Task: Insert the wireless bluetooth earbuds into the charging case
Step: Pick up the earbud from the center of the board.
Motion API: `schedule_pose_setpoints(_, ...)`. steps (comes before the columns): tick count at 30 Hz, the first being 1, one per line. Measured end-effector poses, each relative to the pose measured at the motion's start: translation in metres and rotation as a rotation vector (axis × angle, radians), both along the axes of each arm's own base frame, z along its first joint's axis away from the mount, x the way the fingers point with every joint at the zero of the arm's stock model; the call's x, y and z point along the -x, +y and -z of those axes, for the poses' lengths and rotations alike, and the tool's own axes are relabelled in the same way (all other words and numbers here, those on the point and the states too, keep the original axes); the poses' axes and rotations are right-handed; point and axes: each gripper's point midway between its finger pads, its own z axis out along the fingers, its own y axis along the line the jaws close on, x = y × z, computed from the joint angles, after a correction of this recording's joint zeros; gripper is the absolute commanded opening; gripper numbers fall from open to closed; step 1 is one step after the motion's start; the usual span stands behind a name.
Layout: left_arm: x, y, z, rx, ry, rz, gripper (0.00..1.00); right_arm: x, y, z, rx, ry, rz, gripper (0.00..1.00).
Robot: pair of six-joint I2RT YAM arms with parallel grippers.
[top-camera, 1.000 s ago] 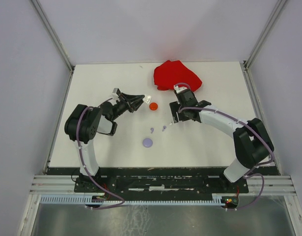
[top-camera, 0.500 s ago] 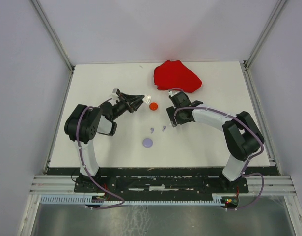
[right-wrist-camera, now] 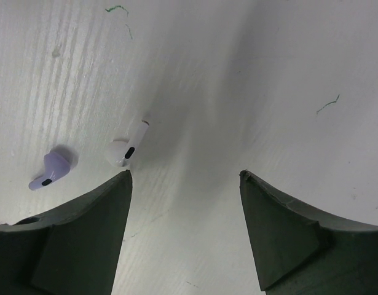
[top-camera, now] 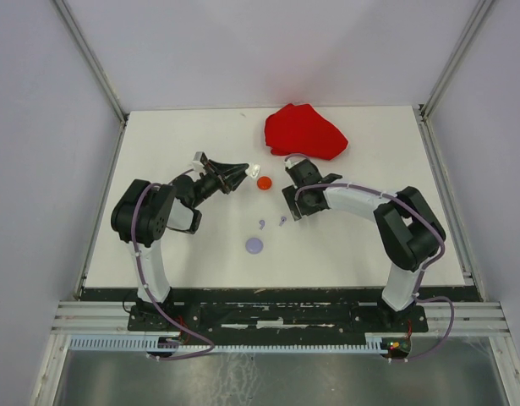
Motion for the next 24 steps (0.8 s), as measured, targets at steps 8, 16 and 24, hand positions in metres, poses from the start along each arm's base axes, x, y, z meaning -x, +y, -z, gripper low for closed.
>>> schedule_pose_setpoints(8,-0.001,0.001,0.000,0.000,-0.001,-0.002,0.03,-0.002,0.000,0.005,0.013,0.005,-0.004,0.79)
schedule_pose_setpoints(16,-0.002,0.004,0.000,0.000,-0.001,-0.009,0.03,-0.008,0.004,0.005,0.011,-0.003,-0.003,0.79)
schedule_pose_setpoints(24,-0.003,0.005,0.000,0.000,-0.001,-0.013,0.03,-0.016,0.009,0.006,0.012,-0.010,-0.010,0.79)
